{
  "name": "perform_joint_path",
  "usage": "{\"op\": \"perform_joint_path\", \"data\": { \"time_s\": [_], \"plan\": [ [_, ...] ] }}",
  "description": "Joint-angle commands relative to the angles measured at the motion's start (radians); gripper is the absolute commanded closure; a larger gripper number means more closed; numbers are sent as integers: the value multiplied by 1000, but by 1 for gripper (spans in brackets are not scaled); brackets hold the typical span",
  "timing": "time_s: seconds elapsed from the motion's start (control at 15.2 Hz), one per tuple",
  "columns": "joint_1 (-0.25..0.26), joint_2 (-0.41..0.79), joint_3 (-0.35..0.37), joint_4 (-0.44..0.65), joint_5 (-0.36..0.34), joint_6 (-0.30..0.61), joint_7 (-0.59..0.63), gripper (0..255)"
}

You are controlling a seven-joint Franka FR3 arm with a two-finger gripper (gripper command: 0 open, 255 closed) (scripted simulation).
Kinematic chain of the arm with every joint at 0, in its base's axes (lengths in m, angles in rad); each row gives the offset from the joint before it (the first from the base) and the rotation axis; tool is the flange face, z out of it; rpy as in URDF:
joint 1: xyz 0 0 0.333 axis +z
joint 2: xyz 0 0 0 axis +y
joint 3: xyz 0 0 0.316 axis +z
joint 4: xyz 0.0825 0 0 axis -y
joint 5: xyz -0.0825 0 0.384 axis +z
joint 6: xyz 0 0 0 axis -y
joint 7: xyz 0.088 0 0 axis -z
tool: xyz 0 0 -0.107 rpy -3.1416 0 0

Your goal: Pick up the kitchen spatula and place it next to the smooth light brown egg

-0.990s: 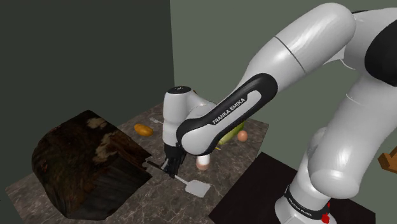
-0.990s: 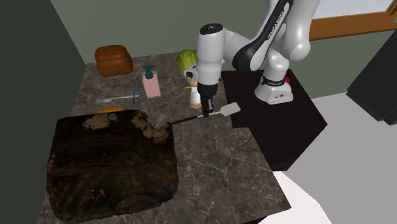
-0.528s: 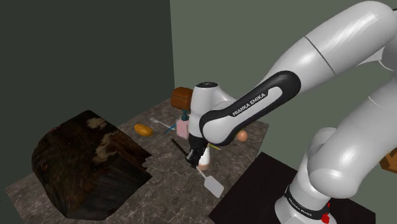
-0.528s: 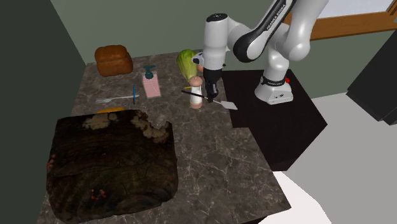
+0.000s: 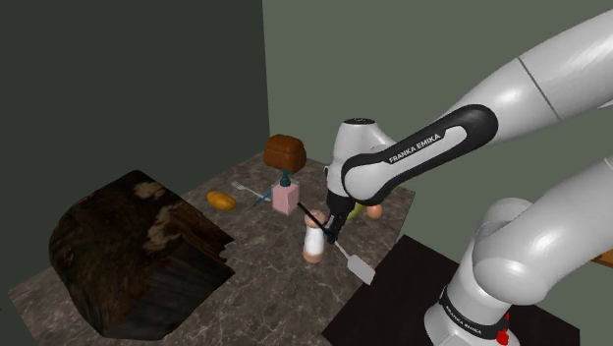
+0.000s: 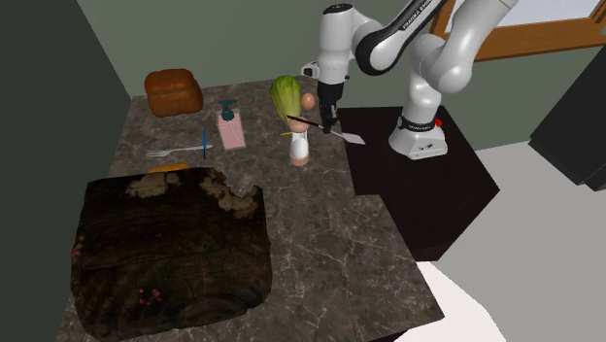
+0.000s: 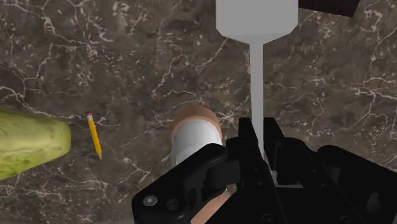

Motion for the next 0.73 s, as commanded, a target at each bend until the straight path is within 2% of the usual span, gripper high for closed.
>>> {"op": "perform_joint_path", "data": {
  "time_s": [0.0, 0.59, 0.66],
  "plan": [
    [-30, -42, -45, -32, -21, -17, -57, 255],
    [-214, -157, -239, -108, -164, -86, -301, 255],
    [-212, -143, -240, -115, -161, -66, -304, 255]
  ]
}}
